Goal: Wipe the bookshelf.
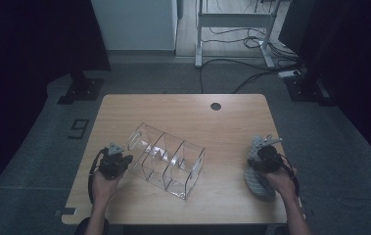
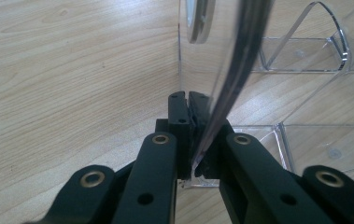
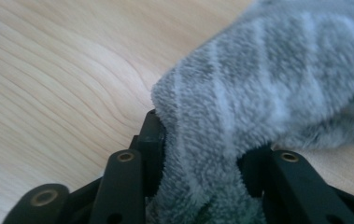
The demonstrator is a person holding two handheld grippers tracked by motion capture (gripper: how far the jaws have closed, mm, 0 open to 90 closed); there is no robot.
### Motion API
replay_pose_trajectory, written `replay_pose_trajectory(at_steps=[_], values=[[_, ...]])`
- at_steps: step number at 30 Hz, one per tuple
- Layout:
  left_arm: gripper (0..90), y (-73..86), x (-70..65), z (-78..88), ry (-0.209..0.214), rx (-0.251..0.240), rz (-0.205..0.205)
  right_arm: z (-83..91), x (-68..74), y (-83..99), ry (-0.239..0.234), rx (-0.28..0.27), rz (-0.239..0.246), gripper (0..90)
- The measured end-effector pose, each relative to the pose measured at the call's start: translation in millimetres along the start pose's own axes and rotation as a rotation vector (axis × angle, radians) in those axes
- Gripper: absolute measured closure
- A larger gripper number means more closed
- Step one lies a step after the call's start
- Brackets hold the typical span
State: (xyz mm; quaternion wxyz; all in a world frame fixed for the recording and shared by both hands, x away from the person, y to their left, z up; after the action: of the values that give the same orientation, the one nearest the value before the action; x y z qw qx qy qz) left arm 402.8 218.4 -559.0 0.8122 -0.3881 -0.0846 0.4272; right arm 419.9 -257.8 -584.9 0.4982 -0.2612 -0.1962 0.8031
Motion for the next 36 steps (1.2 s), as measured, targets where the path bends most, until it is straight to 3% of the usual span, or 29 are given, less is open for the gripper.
replay_pose_trajectory(at_steps=[6,9,15,21,26,36], values=[[85.1,0.0,-0.3,0.7,0.003,-0.005,0.001,-1.6,0.8,1.1,-0.013,-0.006,0.009,45.3],[80.3,-0.2,-1.5,1.4,0.010,-0.010,-0.001,2.7,-1.1,0.1,-0.008,-0.011,0.022,39.6],[70.4,-0.6,-3.7,5.9,0.010,-0.026,-0.004,20.8,0.9,-7.1,-0.038,-0.032,0.024,36.2],[66.3,2.3,-5.3,15.1,0.012,-0.044,-0.002,41.1,5.1,-19.7,-0.046,-0.085,0.033,35.3],[67.9,5.9,-9.8,23.0,0.013,-0.050,-0.001,52.8,19.6,-31.6,-0.115,-0.139,0.030,33.3],[85.7,4.2,-8.9,29.9,0.007,-0.062,0.017,63.2,57.5,-51.6,-0.237,-0.206,0.065,33.9]])
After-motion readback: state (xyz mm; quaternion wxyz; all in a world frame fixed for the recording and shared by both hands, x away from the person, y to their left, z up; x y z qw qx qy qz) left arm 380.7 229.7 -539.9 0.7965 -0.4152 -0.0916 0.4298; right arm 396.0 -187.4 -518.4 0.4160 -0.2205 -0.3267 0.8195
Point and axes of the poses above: each handheld gripper's, and its own axes: z roughly backward along the jaws, y roughly out of its underside, x roughly to its left, the point moved 9 cm from there along -z, roughly forward along the jaws, and after that the axes turned 15 degrees about y, right-handed, at the moved point
